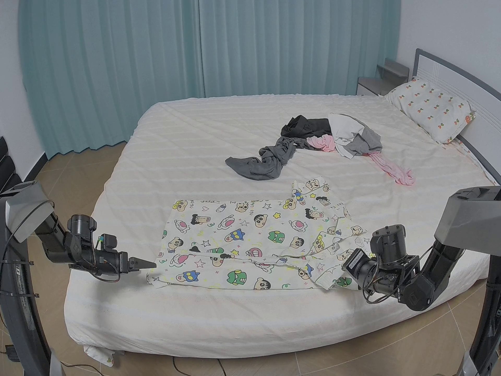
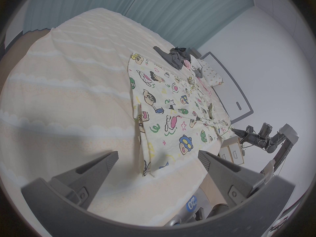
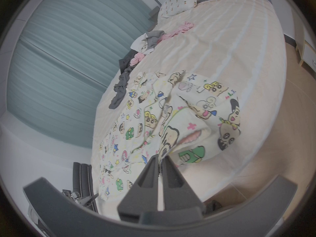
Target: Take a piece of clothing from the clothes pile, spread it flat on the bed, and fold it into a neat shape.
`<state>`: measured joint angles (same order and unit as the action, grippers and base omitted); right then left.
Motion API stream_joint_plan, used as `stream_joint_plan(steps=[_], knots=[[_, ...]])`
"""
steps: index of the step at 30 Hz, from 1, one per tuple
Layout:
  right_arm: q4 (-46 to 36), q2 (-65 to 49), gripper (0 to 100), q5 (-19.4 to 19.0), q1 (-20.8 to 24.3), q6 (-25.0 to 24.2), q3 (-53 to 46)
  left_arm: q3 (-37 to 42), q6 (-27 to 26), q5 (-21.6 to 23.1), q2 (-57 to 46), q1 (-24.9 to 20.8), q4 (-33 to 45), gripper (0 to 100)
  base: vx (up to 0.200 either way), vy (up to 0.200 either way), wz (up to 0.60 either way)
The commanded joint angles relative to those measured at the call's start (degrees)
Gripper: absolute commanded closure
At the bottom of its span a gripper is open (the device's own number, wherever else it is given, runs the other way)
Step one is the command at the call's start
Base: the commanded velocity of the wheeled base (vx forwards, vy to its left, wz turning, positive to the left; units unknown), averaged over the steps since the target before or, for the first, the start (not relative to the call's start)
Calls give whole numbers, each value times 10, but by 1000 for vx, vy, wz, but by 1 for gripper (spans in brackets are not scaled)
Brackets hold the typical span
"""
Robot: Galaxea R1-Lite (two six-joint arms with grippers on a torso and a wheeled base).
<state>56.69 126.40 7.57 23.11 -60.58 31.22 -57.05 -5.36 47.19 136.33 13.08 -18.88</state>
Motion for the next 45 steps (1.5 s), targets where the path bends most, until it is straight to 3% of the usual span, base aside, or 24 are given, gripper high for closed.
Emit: stream_joint_plan(steps=[1, 13, 18, 31, 40, 43, 45], knots=[[2, 25, 0, 1, 4, 0, -13, 0, 0, 0, 1, 0, 0, 0, 0, 0, 0], [2, -61, 0, 1, 6, 6, -85, 1, 0, 0, 1, 0, 0, 0, 0, 0, 0], [2, -99, 0, -6, 4, 14, -72, 0, 2, -1, 0, 0, 0, 0, 0, 0, 0], [-3, 87, 0, -12, -17, 56, 61, 2, 4, 1, -3, 0, 0, 0, 0, 0, 0], [-1, 87, 0, -5, -44, 76, 51, 17, 4, 2, -28, -2, 0, 0, 0, 0, 0], [-2, 43, 0, -7, -41, 76, 38, 28, 22, 2, -52, -5, 2, 0, 0, 0, 0], [-4, -11, 0, -12, -35, 76, 31, 34, 73, 0, -88, -22, 2, 0, 0, 0, 0]])
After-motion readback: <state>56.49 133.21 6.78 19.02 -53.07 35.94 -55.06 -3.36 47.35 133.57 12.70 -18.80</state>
